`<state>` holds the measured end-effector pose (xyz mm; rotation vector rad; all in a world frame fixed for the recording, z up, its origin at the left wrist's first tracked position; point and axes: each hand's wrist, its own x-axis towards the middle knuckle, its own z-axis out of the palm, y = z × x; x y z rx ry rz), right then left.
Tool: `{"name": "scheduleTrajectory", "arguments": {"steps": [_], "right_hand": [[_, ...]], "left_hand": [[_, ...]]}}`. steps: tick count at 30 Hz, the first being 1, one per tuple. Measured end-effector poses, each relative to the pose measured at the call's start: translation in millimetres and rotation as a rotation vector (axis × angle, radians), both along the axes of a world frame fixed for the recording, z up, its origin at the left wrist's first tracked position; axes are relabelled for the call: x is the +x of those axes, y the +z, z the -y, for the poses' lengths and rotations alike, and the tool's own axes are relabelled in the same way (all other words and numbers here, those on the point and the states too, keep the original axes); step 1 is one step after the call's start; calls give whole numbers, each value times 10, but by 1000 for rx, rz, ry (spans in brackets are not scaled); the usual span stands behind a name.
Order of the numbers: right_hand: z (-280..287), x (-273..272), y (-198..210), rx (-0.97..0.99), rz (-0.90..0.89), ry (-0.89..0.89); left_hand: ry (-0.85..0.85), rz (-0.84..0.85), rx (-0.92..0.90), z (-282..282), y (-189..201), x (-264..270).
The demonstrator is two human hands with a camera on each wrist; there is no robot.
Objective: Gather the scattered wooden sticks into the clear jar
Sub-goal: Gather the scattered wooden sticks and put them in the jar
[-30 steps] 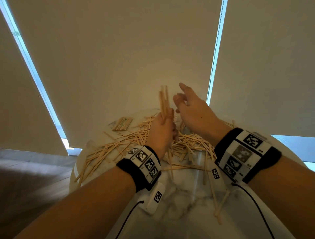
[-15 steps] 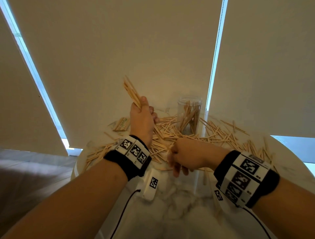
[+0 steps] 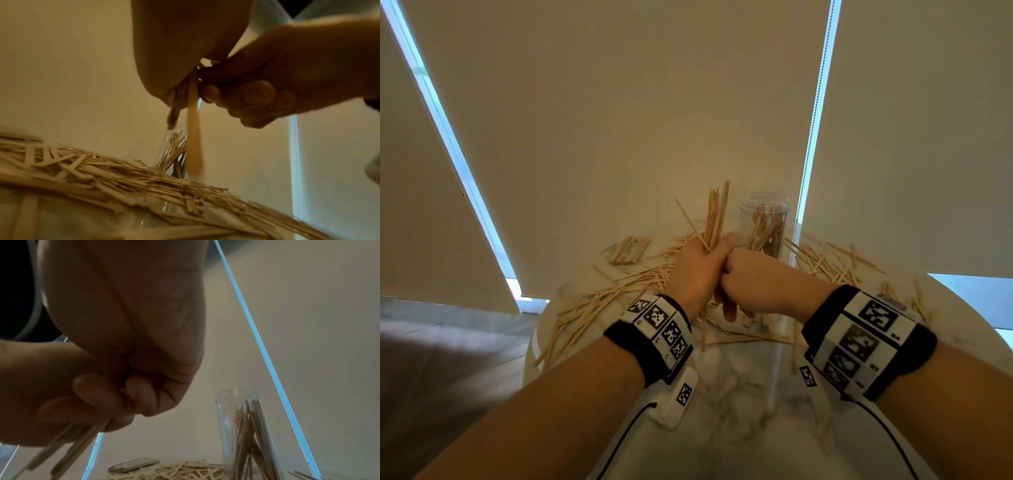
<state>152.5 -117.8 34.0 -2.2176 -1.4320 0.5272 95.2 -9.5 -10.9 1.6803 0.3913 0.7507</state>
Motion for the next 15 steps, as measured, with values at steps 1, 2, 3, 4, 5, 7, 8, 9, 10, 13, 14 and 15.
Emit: {"name": "scheduleTrajectory", "arguments": {"steps": [1, 2, 3, 4, 5, 7, 8, 9, 10, 13, 14, 15], "right_hand": [[4, 5, 2, -10, 20, 15], [18, 21, 14, -20, 42, 32], [48, 44, 30, -26, 55, 26], [77, 78, 51, -18, 62, -4], [103, 123, 75, 22, 65, -63], [107, 217, 127, 174, 77, -212], [97, 244, 163, 242, 66, -279], [77, 262, 201, 295, 46, -328], [49, 272, 236, 340, 15, -357], [-30, 284, 293, 461, -89, -361], [-52, 292, 311, 503, -78, -357], [-67, 306, 329, 535, -49, -351]], "left_hand": [[16, -21, -4, -29, -22, 26], [42, -40, -24, -71, -41, 44], [61, -56, -45, -118, -61, 55], [70, -70, -52, -147, -69, 50], [71, -86, -53, -166, -77, 38], [21, -124, -63, -164, -74, -3], [-11, -143, -49, -156, -76, -16], [-40, -150, -27, -134, -75, -28], [-69, -144, -11, -102, -65, -34], [-182, -145, 55, 31, -14, -34], [-212, -150, 74, 83, -5, -33], [-231, -145, 74, 126, 2, -27]]}}
